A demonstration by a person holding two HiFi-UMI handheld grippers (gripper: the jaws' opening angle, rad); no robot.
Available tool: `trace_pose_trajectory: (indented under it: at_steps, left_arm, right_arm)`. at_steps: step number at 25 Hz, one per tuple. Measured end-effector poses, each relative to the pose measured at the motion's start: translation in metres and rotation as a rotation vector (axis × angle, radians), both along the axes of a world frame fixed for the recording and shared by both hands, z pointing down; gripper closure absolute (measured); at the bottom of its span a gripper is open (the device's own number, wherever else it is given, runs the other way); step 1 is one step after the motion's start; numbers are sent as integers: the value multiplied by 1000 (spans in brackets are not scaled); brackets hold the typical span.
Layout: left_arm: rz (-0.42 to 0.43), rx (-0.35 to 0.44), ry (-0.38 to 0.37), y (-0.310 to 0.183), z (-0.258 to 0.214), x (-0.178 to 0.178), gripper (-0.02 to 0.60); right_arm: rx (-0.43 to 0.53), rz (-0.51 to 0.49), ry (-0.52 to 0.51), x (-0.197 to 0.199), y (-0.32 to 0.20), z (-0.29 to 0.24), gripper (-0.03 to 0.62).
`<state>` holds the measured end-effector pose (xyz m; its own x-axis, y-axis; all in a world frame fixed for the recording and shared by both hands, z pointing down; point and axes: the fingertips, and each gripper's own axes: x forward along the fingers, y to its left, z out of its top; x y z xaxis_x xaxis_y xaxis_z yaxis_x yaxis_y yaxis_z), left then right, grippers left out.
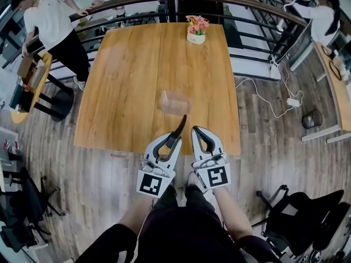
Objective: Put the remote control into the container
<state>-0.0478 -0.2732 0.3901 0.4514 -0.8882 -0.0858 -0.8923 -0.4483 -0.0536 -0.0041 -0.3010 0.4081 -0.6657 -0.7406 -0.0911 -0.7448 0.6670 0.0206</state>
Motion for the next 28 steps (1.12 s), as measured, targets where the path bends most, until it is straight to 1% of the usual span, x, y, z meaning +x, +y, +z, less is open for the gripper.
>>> trace_pose_trajectory:
  at_steps: [1, 2, 3, 4, 5, 6, 7, 8, 9, 10, 15, 18, 20, 23, 26, 28]
  left_arm:
    - [2, -3, -10, -8, 3, -2, 485]
    - [12, -2, -45, -16, 7, -4, 485]
    - [35, 4, -124, -24, 13, -6, 485]
    - [64, 13, -226, -33, 20, -9, 485]
    - [84, 16, -295, -41, 27, -12, 485]
    - [86, 11, -294, -50, 33, -16, 485]
    - [70, -2, -224, -58, 37, -20, 485]
    - [46, -21, -119, -67, 40, -24, 485]
    - [28, -39, -38, -76, 45, -27, 485]
    - [23, -53, -1, -83, 51, -29, 485]
    - [23, -94, 7, -110, 77, -35, 485]
    - [5, -119, 20, -121, 87, -38, 485]
    - [-8, -133, 12, -129, 92, -39, 485]
    - [-52, -171, 2, -144, 103, -42, 485]
    - [-83, -226, -41, -160, 119, -47, 485]
    - [-86, -247, -51, -169, 132, -46, 485]
  right_arm:
    - [-2, 5, 2, -3, -7, 3, 576]
    - [-4, 15, 0, -6, -16, 6, 576]
    - [-5, 28, -9, -9, -25, 9, 576]
    - [-4, 42, -26, -12, -35, 13, 576]
    - [-4, 54, -41, -15, -43, 17, 576]
    - [-10, 63, -46, -18, -51, 23, 576]
    - [-19, 72, -54, -21, -58, 29, 576]
    - [-27, 80, -67, -23, -65, 34, 576]
    - [-35, 86, -77, -24, -71, 39, 576]
    - [-40, 89, -78, -26, -76, 45, 576]
    - [-80, 85, -38, -32, -94, 77, 576]
    - [-97, 94, -58, -32, -103, 82, 576]
    - [-105, 95, -56, -32, -108, 86, 576]
    - [-120, 91, -33, -30, -110, 94, 576]
    - [-131, 92, -29, -28, -115, 97, 576]
    - [-141, 92, -28, -27, -117, 101, 576]
